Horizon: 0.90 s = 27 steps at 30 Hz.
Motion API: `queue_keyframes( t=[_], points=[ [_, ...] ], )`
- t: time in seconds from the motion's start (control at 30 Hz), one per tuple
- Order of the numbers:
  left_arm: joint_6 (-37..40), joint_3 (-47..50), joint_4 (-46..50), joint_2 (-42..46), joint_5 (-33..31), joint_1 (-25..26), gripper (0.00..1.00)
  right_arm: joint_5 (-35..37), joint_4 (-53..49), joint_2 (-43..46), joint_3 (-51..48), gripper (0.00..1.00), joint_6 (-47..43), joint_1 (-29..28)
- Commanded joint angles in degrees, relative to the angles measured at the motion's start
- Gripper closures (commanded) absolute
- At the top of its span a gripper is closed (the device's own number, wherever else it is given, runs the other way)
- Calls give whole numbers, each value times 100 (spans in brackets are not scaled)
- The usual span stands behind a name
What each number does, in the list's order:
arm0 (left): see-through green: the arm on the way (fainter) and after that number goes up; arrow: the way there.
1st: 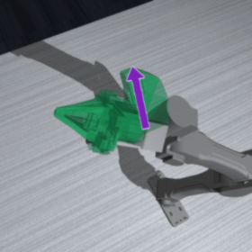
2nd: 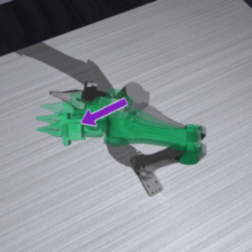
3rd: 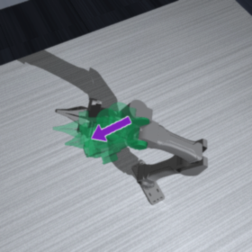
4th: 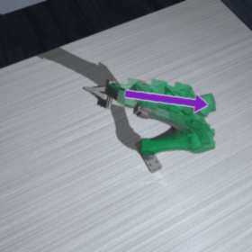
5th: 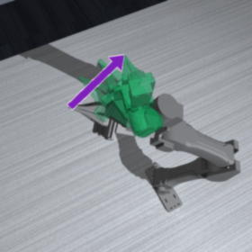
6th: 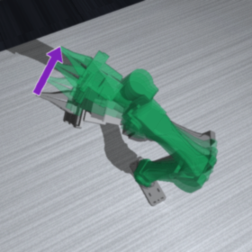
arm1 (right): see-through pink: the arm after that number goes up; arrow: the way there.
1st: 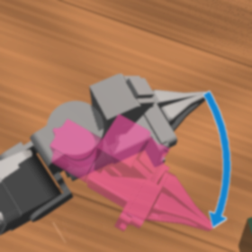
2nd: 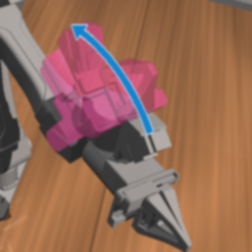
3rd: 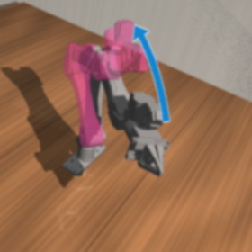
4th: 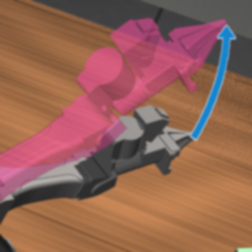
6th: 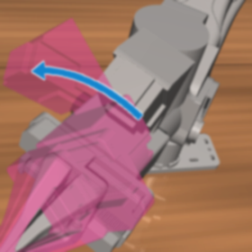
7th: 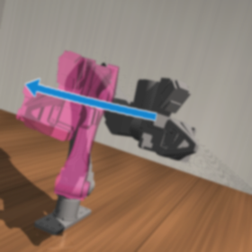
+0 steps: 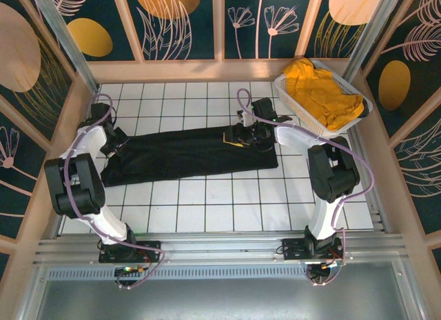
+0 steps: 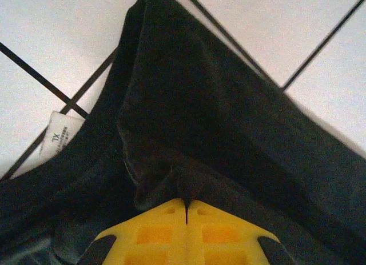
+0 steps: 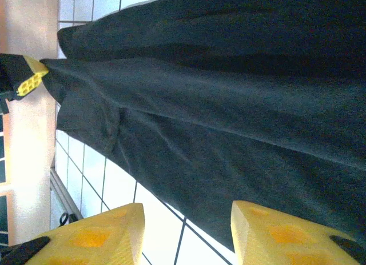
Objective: Fold and stack the t-shirts
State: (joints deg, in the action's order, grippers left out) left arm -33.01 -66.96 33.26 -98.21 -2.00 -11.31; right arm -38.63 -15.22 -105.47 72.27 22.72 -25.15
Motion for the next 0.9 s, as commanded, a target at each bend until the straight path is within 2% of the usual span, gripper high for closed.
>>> queue_keyframes(
  t=[0.0,0.07,0.17,0.23,0.3,0.37,0.47,0.53,0.67,0.87],
  points=[
    [366,-181,74,-416,-582,-20,100,335,40,166,-114,58,185,133],
    [456,-216,-10,-601,-846,-15,95,481,169,270,-231,63,312,229],
    [509,-264,-246,-742,-1004,-20,72,816,289,407,-351,69,488,372],
    [437,-291,-380,-777,-844,-20,59,1203,258,447,-363,74,594,492],
    [248,-238,-471,-576,-873,3,55,1488,187,431,-318,79,650,630],
    [-56,-95,-503,-118,-1290,45,52,1842,-31,323,-134,85,681,722],
    [-674,325,-644,806,-1416,88,53,2049,-297,-4,205,90,681,844],
    [-1109,623,-738,1112,-852,146,57,2119,-422,-255,455,91,651,865],
    [-1697,960,-997,1028,42,476,61,2099,-637,-526,685,92,662,835],
    [-2015,846,-1312,316,631,848,63,2182,-931,-393,212,92,601,777]
  ],
)
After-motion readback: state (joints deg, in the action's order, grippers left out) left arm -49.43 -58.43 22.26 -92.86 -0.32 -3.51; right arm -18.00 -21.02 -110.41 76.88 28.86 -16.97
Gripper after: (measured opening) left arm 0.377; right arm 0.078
